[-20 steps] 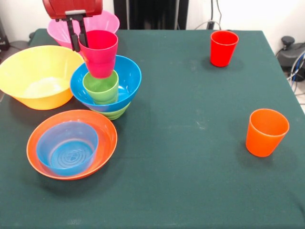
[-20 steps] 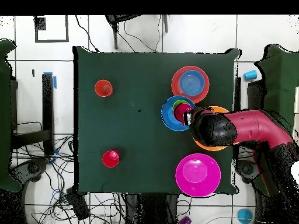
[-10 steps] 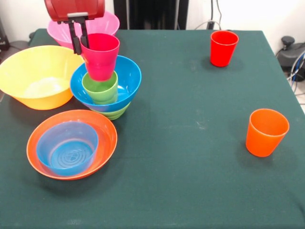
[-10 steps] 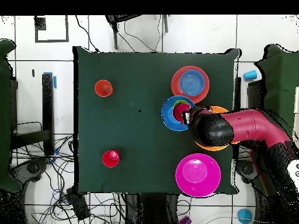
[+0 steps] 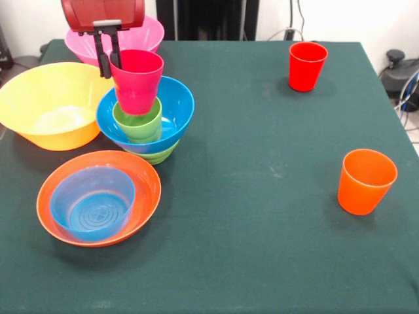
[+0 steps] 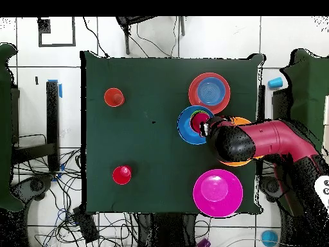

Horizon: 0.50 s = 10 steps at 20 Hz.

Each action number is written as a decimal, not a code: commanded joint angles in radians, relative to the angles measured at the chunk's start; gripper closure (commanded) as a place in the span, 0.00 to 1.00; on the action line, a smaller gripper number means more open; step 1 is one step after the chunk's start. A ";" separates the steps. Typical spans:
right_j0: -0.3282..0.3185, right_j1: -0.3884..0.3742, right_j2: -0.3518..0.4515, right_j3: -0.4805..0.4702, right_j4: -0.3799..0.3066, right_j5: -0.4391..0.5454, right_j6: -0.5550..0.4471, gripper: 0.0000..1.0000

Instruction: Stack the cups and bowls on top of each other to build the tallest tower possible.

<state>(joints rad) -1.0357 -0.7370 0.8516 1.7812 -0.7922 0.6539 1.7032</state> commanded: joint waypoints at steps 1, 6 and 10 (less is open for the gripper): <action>0.073 0.033 -0.070 -0.007 -0.068 -0.023 -0.046 1.00; 0.067 0.066 -0.075 -0.017 -0.072 -0.032 -0.052 1.00; 0.061 0.078 -0.072 -0.015 -0.067 -0.030 -0.060 1.00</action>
<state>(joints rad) -1.0251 -0.7316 0.8499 1.7812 -0.7976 0.6536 1.7032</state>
